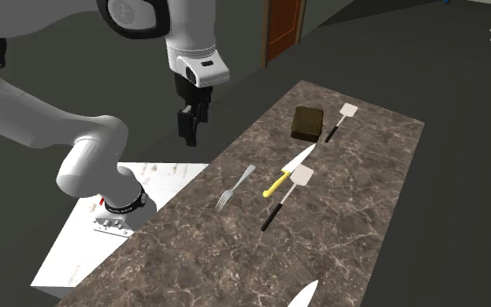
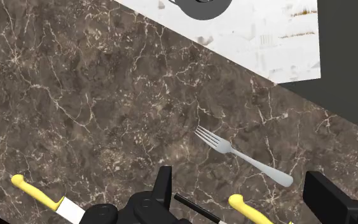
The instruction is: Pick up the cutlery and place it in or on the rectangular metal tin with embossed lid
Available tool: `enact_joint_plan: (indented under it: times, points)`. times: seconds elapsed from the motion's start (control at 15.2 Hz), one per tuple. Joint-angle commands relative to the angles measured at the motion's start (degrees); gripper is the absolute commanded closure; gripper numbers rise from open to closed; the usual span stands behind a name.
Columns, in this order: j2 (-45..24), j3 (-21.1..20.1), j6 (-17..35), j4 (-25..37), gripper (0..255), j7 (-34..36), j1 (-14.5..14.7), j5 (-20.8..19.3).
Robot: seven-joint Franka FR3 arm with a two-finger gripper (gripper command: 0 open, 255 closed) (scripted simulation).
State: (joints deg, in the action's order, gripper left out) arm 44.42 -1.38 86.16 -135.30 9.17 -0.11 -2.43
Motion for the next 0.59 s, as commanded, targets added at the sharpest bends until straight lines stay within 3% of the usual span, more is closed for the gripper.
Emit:
enact_joint_plan:
  times: [0.0, 0.53]
  points:
    - [0.00, 0.00, 0.00, 0.00, 0, 0.00, 0.00, 0.00]
    - [-6.86, 6.01, 15.52, -9.85, 0, -16.56, 4.48, -1.65]
